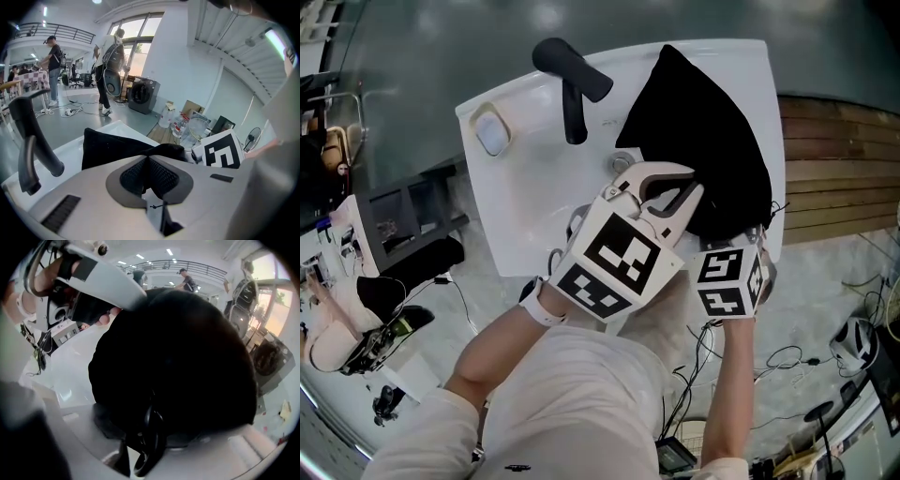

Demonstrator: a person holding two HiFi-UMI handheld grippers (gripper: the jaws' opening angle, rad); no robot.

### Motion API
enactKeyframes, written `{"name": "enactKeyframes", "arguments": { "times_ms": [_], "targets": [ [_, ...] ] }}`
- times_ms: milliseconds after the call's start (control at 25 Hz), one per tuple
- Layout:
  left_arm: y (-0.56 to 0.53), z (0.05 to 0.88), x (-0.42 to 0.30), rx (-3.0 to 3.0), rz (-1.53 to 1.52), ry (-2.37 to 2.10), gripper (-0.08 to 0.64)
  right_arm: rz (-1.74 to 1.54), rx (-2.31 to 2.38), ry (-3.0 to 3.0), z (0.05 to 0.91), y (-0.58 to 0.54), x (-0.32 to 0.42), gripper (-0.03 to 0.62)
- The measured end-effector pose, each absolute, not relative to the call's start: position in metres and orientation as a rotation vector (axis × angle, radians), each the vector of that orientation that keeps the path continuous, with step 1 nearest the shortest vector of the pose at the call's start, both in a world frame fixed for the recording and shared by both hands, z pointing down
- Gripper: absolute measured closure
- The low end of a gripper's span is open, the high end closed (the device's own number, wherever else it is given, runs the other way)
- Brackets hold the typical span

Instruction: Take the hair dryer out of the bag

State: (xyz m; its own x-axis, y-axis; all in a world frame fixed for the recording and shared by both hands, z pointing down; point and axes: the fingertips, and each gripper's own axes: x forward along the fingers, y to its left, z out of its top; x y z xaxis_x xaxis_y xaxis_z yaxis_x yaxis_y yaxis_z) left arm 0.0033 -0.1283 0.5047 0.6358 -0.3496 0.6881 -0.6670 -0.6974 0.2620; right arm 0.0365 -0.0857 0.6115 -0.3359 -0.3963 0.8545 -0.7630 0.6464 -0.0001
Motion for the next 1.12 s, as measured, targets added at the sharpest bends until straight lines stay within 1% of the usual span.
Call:
{"name": "enactKeyframes", "arguments": {
  "times_ms": [360, 480, 640, 1120],
  "targets": [
    [-0.119, 0.474, 0.048, 2.490, 0.829, -0.721, 0.543, 0.931, 1.151, -2.134, 0.583, -0.076, 0.061, 0.417],
    [-0.119, 0.484, 0.057, 2.512, 0.925, -0.723, 0.543, 1.068, 1.196, -2.183, 0.575, -0.072, 0.068, 0.419],
    [-0.124, 0.500, 0.052, 2.527, 1.085, -0.769, 0.541, 1.199, 1.210, -2.224, 0.560, -0.063, 0.079, 0.419],
    [-0.138, 0.510, 0.051, 2.506, 1.212, -0.825, 0.541, 1.535, 1.289, -2.277, 0.524, -0.038, 0.123, 0.419]
  ]
}}
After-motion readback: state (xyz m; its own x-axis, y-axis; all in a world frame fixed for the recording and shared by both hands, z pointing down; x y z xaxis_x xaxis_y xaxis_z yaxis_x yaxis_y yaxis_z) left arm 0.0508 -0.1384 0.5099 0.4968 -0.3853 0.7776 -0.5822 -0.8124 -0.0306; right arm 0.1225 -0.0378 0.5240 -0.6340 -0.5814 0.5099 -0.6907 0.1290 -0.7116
